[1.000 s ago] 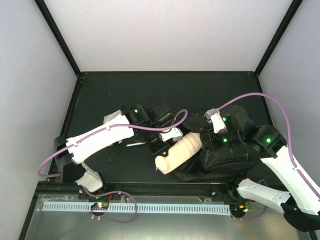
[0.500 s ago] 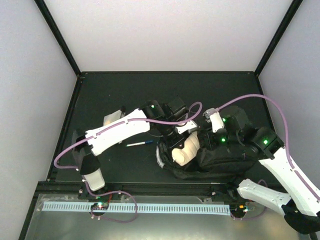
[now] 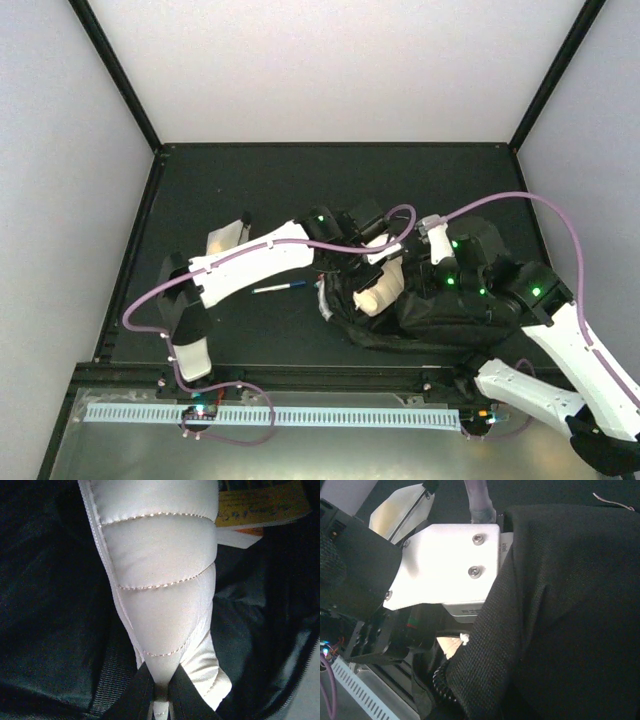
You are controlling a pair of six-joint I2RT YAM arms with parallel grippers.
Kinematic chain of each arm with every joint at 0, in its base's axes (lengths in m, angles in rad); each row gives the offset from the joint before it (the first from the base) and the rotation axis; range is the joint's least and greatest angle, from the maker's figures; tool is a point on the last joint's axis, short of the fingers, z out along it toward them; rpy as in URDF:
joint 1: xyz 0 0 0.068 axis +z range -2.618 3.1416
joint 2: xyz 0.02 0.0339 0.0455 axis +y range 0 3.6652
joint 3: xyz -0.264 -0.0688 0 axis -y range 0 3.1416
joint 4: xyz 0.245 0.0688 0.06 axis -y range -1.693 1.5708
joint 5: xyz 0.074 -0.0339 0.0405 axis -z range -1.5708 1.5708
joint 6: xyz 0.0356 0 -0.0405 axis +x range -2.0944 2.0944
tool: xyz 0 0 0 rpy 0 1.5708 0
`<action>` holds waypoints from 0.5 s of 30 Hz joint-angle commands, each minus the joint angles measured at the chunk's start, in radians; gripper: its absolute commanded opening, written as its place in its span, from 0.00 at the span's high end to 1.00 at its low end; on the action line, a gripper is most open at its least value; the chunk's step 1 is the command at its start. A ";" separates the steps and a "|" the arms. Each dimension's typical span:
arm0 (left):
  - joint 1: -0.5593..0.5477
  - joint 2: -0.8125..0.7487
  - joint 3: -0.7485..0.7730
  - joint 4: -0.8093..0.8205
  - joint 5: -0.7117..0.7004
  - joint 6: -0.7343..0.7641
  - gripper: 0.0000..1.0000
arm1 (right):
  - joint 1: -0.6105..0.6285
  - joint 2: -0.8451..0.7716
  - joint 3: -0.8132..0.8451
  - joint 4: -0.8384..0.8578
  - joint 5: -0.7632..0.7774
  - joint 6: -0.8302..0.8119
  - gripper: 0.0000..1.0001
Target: Pack the student bag
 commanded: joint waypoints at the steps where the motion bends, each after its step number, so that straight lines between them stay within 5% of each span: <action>1: 0.008 -0.054 -0.131 0.215 -0.149 0.022 0.98 | 0.032 -0.040 0.066 0.044 -0.053 -0.028 0.98; 8: 0.020 -0.254 -0.368 0.400 -0.148 0.057 0.98 | 0.032 -0.005 0.065 -0.012 0.049 -0.012 0.98; 15: -0.003 -0.233 -0.381 0.376 -0.082 0.125 0.98 | 0.031 0.016 0.109 0.001 0.103 0.027 0.98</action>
